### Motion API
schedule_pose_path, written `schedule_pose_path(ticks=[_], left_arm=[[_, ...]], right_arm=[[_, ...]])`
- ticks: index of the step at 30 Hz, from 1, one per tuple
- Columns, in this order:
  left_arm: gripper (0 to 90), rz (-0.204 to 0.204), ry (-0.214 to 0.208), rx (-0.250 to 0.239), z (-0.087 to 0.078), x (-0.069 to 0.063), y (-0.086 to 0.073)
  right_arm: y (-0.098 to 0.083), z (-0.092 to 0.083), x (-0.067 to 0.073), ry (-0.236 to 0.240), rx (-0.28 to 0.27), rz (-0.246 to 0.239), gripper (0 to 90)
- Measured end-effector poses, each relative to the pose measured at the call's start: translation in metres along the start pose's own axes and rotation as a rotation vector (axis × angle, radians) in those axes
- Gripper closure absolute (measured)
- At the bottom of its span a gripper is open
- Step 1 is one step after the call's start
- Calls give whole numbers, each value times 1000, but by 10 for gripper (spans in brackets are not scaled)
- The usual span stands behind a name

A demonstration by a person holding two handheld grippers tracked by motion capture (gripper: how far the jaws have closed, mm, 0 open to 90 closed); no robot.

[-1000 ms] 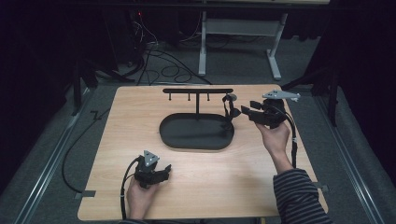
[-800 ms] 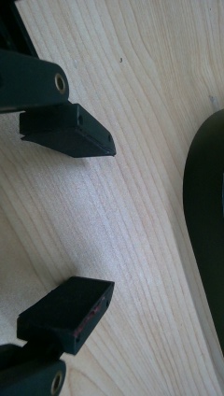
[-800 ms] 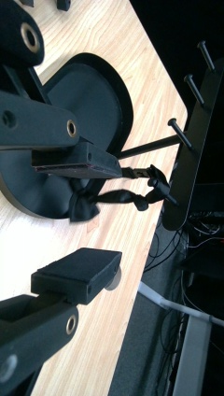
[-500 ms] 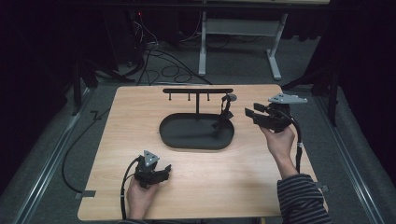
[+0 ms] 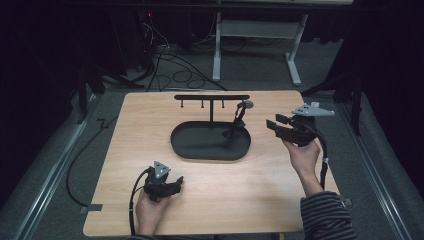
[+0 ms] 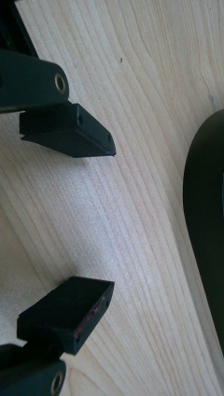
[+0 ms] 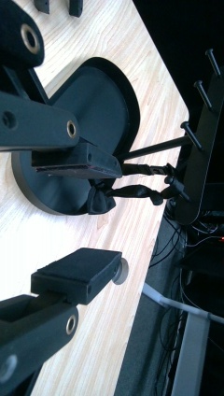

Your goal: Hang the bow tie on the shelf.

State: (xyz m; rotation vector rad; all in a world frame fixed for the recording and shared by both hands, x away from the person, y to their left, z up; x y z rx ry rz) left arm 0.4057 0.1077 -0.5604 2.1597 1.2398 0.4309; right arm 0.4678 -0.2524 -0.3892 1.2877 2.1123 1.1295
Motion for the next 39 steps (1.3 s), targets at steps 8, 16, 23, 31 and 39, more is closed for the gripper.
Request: schedule_pose_path(ticks=[8,16,23,31,39], left_arm=[[296,1,0,0,0,0,0],[296,0,0,-1,0,0,0],[296,0,0,0,0,0,0],[296,0,0,0,0,0,0],[296,-1,0,0,0,0,0]], right_arm=[[-5,-4,-2,-6,0,-4,548],[-15,-9,-3,-12,12,-2,546],[-21,-15,-5,-10,10,9,546],[-25,-21,-5,-11,3,11,547],[-33,-22,-7,-10,6,9,539]])
Point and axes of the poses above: each handheld gripper's, and its own axes: z roughly forward along the jaws, y roughly out of its top, x roughly to its left, the point moved 8 cm from there along z, roughly forward along the jaws, and after that the axes turned 8 degrees about x, right-handed, at the moved point
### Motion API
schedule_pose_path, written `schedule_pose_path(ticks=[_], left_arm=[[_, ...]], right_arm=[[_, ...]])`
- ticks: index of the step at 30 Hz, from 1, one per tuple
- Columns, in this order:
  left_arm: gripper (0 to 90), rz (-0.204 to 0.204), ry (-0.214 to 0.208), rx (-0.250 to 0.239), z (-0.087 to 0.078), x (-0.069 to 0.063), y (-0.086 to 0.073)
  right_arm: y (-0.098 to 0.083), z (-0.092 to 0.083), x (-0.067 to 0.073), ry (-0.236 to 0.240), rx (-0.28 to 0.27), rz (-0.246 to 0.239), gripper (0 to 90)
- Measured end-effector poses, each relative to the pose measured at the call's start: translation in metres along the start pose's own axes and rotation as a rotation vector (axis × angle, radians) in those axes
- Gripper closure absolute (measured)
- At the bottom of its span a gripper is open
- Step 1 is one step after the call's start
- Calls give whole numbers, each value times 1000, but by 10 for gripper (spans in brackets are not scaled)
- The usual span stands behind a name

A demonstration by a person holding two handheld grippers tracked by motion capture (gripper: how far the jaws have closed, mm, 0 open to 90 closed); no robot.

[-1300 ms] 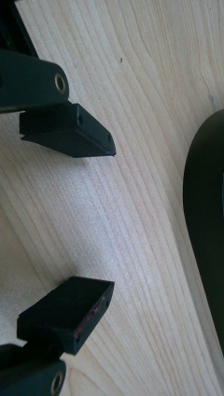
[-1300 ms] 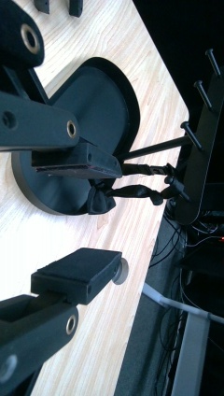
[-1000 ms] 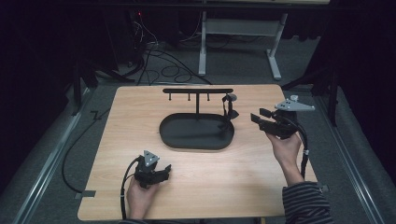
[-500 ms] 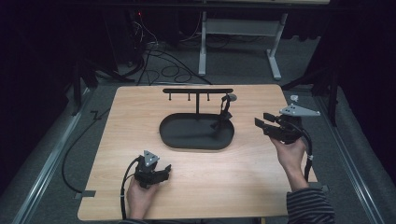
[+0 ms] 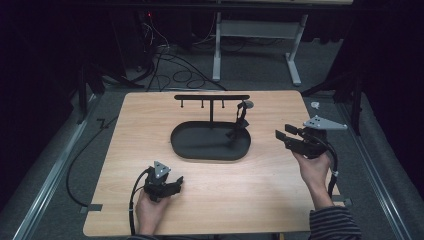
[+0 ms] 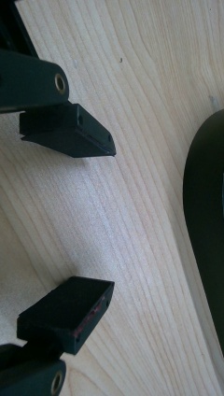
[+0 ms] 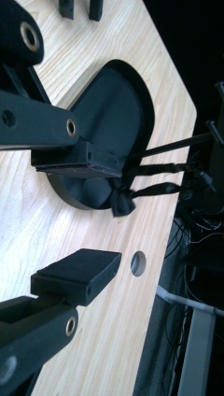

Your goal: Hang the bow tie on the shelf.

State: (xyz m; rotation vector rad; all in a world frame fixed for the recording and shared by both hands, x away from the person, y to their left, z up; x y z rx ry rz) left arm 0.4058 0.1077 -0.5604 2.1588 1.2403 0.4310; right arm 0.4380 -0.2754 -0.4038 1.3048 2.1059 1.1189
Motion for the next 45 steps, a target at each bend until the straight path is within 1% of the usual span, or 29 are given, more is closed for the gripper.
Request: schedule_pose_path(ticks=[5,15,16,21,34,36,39,45], left_arm=[[296,0,0,0,0,0,0],[296,-1,1,-2,0,0,0],[296,-1,0,-1,0,0,0],[297,-1,1,-2,0,0,0],[296,-1,1,-1,0,0,0],[296,-1,1,-2,0,0,0],[297,0,2,-1,0,0,0],[297,0,2,-1,0,0,0]], right_arm=[[-7,1,-2,-2,10,12,538],[-15,0,-1,6,3,20,538],[-16,0,-1,8,5,29,538],[-20,0,-1,11,7,35,538],[-31,0,-7,9,13,54,537],[-35,1,-7,12,13,64,537],[-37,1,-8,12,15,63,537],[-46,4,-8,21,23,85,538]])
Point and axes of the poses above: each handheld gripper's, and its own axes: z roughly forward along the jaws, y roughly out of its top, x roughly to its left, the point moved 8 cm from there along z, roughly forward along the jaws, and after that the axes turned 8 degrees about x, right-handed, at the moved point
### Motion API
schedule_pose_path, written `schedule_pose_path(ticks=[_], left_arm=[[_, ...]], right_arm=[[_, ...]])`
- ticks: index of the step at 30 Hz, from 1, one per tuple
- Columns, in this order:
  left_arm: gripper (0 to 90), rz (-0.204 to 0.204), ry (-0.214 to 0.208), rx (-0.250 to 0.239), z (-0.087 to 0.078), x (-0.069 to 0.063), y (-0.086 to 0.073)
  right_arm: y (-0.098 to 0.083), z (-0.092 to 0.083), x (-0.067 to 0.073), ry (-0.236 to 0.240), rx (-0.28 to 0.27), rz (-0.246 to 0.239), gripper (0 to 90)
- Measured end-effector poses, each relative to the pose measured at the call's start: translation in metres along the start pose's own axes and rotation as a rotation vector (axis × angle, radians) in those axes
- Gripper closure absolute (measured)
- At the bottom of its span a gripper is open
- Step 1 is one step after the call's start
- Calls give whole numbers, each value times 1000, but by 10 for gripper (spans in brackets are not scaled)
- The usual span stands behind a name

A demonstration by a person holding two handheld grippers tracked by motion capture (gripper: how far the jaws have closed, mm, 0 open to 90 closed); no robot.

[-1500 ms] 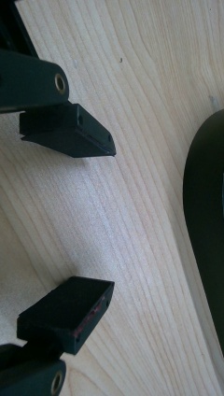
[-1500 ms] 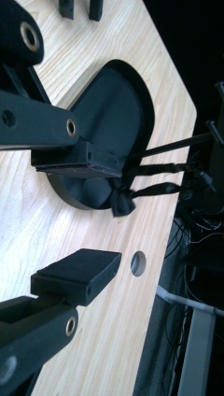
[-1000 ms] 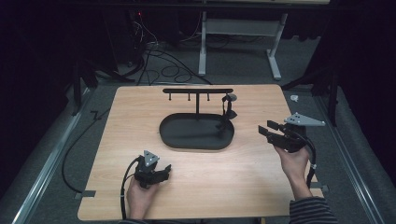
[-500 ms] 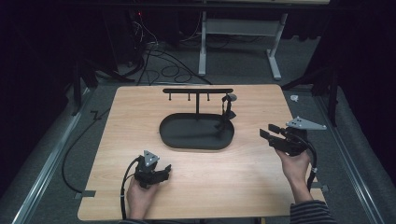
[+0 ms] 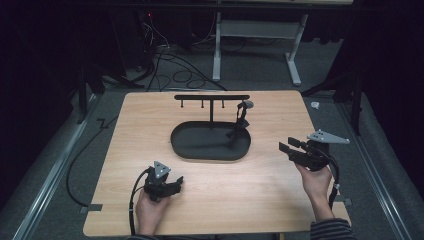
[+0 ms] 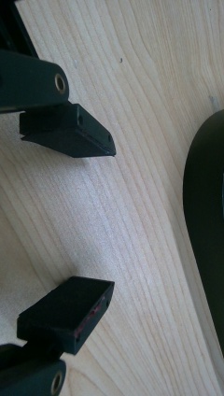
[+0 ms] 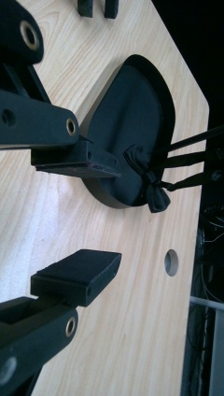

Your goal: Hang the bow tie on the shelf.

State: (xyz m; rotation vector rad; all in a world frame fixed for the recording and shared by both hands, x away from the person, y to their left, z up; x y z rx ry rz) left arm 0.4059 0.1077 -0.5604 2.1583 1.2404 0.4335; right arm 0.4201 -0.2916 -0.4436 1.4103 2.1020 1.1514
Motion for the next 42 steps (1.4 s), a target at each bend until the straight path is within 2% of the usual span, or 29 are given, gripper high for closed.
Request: schedule_pose_path(ticks=[6,17,28,42], left_arm=[[297,-1,0,0,0,0,0],[297,-1,1,-1,0,0,0],[297,-1,1,0,0,0,0],[297,-1,1,0,0,0,0]], right_arm=[[-11,3,-2,9,12,28,538],[-24,9,-4,19,24,46,538],[-39,21,0,17,57,42,538],[-63,36,2,12,90,61,536]])
Point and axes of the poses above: each handheld gripper's, and its own axes: z roughly forward along the jaws, y roughly out of its top, x roughly to its left, the point moved 8 cm from there along z, roughly forward along the jaws, and after that the axes turned 8 degrees about x, right-handed, at the moved point
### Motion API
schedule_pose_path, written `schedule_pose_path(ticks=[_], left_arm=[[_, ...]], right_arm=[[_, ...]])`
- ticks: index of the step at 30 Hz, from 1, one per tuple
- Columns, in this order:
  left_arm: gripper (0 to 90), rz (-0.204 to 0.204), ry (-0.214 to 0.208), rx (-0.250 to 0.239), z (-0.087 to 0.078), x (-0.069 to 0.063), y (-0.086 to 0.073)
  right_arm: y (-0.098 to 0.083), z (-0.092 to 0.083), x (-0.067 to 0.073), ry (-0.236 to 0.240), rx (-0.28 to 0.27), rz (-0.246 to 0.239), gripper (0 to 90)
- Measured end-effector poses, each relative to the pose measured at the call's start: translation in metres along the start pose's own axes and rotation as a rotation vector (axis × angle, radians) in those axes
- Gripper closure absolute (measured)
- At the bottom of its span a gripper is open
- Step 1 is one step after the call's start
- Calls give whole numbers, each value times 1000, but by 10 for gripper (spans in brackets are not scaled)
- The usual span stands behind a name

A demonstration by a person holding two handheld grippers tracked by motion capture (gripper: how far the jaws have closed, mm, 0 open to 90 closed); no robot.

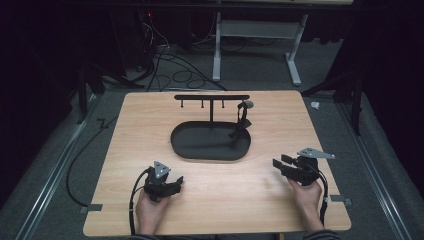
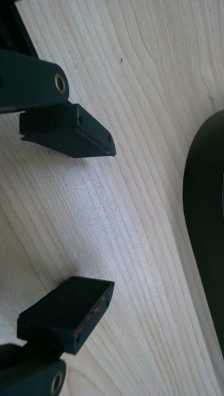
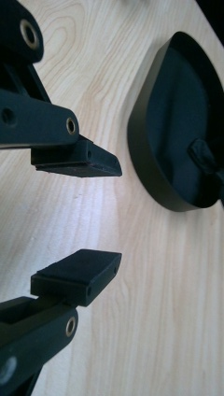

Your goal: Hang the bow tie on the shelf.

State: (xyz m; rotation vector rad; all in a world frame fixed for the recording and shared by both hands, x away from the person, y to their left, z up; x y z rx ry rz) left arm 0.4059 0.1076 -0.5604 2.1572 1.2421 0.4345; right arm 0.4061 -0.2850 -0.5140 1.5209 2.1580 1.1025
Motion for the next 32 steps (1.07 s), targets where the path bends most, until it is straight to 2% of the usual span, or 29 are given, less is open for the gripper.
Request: schedule_pose_path(ticks=[8,16,19,20,23,27,28,32], left_arm=[[297,0,0,0,0,0,0],[297,0,0,0,0,0,0],[297,0,0,0,0,0,0],[297,0,0,0,0,0,0],[297,-1,-1,0,0,0,0],[297,0,0,0,0,0,0],[297,0,0,0,0,0,0],[297,0,0,0,0,0,0]], right_arm=[[-13,10,1,-8,37,3,535],[-25,21,2,-41,72,-18,532],[-28,27,4,-65,86,-35,527],[-29,30,5,-88,104,-62,523],[-28,30,7,-98,103,-74,521],[-30,33,9,-133,131,-107,494],[-30,34,12,-156,135,-144,486],[-30,34,12,-150,135,-143,477]])
Point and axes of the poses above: each handheld gripper's, and its own axes: z roughly forward along the jaws, y roughly out of its top, x roughly to its left, the point moved 8 cm from there along z, roughly forward along the jaws, and after that the axes turned 8 degrees about x, right-handed, at the moved point
